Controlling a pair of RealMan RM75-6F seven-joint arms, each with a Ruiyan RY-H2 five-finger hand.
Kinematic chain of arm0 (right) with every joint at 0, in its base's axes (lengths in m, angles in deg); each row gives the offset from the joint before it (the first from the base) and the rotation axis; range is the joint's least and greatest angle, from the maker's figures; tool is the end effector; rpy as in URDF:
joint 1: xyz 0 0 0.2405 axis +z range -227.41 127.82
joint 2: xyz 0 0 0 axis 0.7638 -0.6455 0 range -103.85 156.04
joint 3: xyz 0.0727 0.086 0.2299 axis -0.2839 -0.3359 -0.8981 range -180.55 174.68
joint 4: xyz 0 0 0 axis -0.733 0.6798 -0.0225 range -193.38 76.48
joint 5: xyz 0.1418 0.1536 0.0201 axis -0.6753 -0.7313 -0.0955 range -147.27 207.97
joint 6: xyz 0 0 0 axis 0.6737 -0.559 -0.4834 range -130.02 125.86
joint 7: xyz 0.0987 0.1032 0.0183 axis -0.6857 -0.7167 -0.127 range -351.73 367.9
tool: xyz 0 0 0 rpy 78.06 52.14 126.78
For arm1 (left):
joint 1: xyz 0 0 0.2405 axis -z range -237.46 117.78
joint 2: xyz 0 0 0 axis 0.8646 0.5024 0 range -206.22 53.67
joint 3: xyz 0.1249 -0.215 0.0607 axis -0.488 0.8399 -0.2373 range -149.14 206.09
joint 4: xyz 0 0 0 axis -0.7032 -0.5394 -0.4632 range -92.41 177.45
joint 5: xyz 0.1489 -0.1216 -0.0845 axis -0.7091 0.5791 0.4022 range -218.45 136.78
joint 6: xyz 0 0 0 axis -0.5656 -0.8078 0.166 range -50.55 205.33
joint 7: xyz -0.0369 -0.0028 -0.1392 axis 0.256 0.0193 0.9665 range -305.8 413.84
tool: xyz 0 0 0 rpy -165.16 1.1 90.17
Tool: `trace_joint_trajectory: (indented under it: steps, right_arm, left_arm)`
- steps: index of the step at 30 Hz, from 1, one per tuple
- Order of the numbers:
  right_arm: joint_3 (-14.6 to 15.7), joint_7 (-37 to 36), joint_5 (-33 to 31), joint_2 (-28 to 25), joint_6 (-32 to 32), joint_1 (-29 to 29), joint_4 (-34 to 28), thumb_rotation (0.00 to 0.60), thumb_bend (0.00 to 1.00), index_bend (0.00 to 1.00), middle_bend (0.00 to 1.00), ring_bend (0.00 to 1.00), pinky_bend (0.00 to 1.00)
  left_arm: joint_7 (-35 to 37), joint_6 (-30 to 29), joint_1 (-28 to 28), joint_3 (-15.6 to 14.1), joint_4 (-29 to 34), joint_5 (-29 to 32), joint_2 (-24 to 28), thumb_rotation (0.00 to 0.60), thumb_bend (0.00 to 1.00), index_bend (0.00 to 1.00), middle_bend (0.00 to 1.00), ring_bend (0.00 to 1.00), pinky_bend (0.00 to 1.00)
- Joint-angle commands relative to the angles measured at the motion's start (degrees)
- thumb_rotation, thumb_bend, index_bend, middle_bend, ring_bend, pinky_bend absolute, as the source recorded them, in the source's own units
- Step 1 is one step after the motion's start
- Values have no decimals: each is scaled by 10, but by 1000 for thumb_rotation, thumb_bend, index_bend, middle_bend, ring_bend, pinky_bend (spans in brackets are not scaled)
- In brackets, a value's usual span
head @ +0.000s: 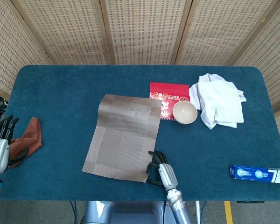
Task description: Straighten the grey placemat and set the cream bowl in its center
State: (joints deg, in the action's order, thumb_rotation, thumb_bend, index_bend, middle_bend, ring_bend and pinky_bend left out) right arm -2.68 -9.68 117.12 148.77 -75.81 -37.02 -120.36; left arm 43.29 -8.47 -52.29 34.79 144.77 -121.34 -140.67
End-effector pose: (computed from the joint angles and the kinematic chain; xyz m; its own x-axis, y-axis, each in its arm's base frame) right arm -0.1676 -0.1785 -0.1484 -0.3253 -0.3337 0.8848 -0.9276 -0.0689 -0.3671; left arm -0.2733 0.2027 0.1574 0.3910 -0.0611 0.9183 0.9204 0.0246 -0.3903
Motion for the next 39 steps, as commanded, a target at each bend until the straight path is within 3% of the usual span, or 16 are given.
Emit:
trace_joint_trajectory:
  steps: [1,10,26,39]
  right_arm:
    - [1,0,1,-1,-1,-1,-1,600,597,663,212,0,96]
    - [-10,4,9,-20,-26,-3,-21,600,598,675,224,0,96]
    - [-68,-3,-10,-122,-60,-2,-94,600,598,679,225,0,96]
    - [-107,-25,-43,-188,-69,-7,-115,600,598,680,226,0,96]
  left_arm:
    - [1,0,0,0,0,0,0,600,238,5,0,0,0]
    - [-1,0,0,0,0,0,-1,600,237,5,0,0,0]
    - [-20,1,2,-3,0,-2,-10,600,239,5,0,0,0]
    - [-33,0,3,-6,1,-5,-16,600,238,5,0,0,0]
